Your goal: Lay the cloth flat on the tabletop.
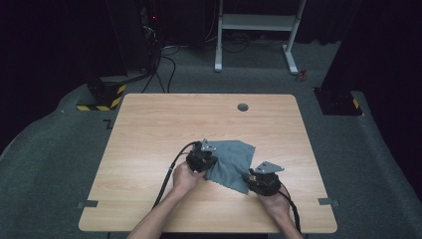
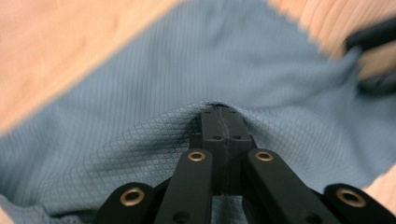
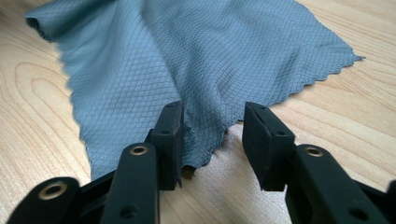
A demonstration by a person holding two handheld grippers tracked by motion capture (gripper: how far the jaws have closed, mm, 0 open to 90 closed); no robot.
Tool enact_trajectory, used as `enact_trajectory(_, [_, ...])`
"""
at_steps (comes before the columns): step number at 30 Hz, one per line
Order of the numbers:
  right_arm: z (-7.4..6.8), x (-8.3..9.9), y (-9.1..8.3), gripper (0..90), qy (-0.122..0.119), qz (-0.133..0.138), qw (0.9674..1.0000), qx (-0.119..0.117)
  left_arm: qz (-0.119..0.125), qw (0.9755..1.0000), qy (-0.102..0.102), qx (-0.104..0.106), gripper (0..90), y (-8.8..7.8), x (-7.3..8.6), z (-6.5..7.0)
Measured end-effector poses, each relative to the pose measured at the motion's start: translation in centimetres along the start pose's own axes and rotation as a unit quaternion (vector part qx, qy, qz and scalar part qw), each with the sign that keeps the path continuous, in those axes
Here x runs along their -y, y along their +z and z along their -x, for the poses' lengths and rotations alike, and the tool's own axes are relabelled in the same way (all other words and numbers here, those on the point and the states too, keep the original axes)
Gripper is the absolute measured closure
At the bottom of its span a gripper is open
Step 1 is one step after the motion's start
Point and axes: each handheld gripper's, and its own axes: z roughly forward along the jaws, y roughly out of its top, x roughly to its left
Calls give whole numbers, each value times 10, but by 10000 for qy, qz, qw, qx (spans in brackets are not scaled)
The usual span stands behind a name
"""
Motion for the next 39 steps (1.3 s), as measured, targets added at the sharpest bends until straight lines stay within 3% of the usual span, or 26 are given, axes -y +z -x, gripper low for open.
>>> enact_trajectory(2, [0, 0, 0, 615, -18, -13, 10000, 3, 93, 9999, 43, 3, 900, 0, -12, 2])
enact_trajectory(5, [0, 0, 1, 635, -10, -37, 10000, -11, 47, 9999, 108, 26, 900, 10, -21, 2])
enact_trajectory(9, [1, 0, 1, 641, 24, -59, 10000, -36, -94, 9999, -25, 107, 900, 35, -21, 1])
enact_trajectory(12, [1, 0, 1, 656, -1, -49, 10000, -43, -87, 9998, -72, 145, 886, 38, -17, 1])
enact_trajectory(16, [1, -1, 1, 657, 16, -62, 10000, -69, 212, 9997, -78, -18, 715, 16, -12, 3])
enact_trajectory(18, [1, -1, 1, 657, 2, -57, 10000, -65, 464, 9987, -152, -173, 642, -4, -4, 3])
enact_trajectory(20, [1, 0, 1, 657, -18, -46, 10000, -47, 563, 9979, -191, -265, 627, -20, 6, 3])
enact_trajectory(24, [1, -1, 1, 654, 0, -55, 10000, -60, 330, 9980, -103, -521, 609, -32, 34, 6])
enact_trajectory(26, [1, -1, 1, 651, -1, -49, 10000, -52, 185, 9979, -147, -595, 595, -29, 45, 7])
enact_trajectory(29, [1, -1, 1, 647, 19, -63, 10000, -50, 170, 9976, -317, -585, 578, -23, 52, 7])
enact_trajectory(32, [1, 0, 1, 647, 10, -52, 10000, -35, 225, 9971, -360, -637, 573, -11, 47, 9])
enact_trajectory(39, [0, 0, 1, 647, -3, -47, 10000, -19, 93, 9965, -378, -744, 602, 13, 30, 3])
